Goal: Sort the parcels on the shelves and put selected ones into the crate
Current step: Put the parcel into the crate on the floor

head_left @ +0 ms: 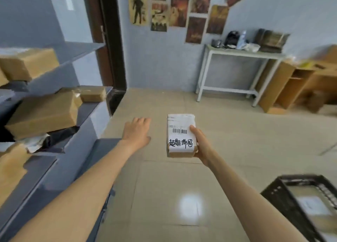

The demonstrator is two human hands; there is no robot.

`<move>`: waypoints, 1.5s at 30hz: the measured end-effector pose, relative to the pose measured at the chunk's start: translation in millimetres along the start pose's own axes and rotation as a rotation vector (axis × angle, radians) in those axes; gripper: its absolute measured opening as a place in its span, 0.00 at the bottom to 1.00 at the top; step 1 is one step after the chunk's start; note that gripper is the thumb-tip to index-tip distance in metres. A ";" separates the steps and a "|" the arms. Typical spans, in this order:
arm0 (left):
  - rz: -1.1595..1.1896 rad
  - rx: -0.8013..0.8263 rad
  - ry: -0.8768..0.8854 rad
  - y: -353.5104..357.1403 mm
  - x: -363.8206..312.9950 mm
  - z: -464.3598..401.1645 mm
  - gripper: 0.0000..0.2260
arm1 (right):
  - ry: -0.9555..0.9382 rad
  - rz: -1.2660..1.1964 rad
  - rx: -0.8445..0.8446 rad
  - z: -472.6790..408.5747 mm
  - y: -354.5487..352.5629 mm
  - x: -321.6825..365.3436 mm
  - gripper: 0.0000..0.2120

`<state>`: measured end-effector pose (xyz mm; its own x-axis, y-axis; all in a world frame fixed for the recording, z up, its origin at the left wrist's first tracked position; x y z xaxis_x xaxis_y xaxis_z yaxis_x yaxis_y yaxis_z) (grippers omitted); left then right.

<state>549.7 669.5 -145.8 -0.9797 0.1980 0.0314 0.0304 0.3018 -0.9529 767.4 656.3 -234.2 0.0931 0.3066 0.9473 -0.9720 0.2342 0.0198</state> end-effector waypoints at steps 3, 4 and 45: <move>0.038 -0.021 0.181 4.3 -115.4 -41.0 0.29 | -0.016 -0.065 -0.156 -7.5 -112.4 10.5 0.29; 0.055 -0.020 0.231 6.6 -154.7 -51.1 0.29 | -0.023 -0.082 -0.200 -9.1 -149.9 11.9 0.32; 0.201 0.267 1.564 332.2 -1102.7 -0.9 0.32 | 0.357 -0.673 -1.357 -7.8 -891.6 -350.5 0.23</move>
<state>1640.3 552.3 -496.8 0.1977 0.9802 0.0088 -0.0707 0.0232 -0.9972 1603.0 347.3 -586.4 0.6525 -0.0443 0.7565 0.1668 0.9822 -0.0863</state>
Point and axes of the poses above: each hand's wrist, its own z-axis away from the middle knuckle, its own y-axis out of the palm, x = y × z, the point moved 10 cm from there along -z, towards the middle knuckle, and after that the axes turned 11 degrees about -x, right-handed, at the moved point
